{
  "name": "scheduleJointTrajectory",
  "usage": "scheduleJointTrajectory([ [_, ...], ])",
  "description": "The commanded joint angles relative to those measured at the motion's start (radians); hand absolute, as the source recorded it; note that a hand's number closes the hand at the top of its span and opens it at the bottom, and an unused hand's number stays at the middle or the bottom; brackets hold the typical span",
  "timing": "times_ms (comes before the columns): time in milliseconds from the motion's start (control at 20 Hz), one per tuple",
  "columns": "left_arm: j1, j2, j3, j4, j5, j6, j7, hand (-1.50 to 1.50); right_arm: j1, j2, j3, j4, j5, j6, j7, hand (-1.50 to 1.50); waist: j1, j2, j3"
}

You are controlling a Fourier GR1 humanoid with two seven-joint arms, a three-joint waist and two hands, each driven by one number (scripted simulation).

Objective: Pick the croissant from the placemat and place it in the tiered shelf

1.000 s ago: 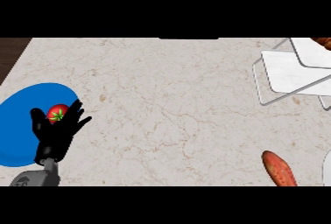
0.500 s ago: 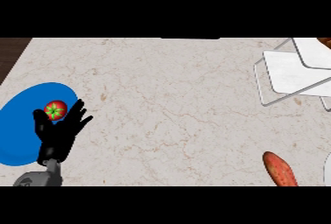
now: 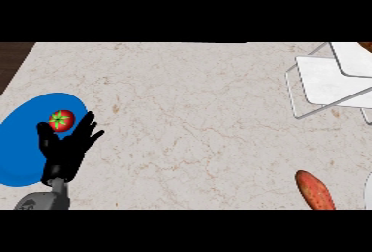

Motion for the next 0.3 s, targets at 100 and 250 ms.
scheduleJointTrajectory([
  [100, 0.055, -0.004, 0.003, 0.02, 0.01, -0.023, -0.01, 0.0, 0.089, -0.14, -0.071, 0.072, -0.057, 0.133, -0.037, -1.5, -0.001, 0.003, -0.003],
  [250, 0.031, 0.015, 0.013, -0.024, 0.016, -0.016, 0.04, 0.0, 0.136, -0.184, -0.094, 0.099, -0.077, 0.215, -0.069, -1.5, 0.002, 0.003, -0.001],
])
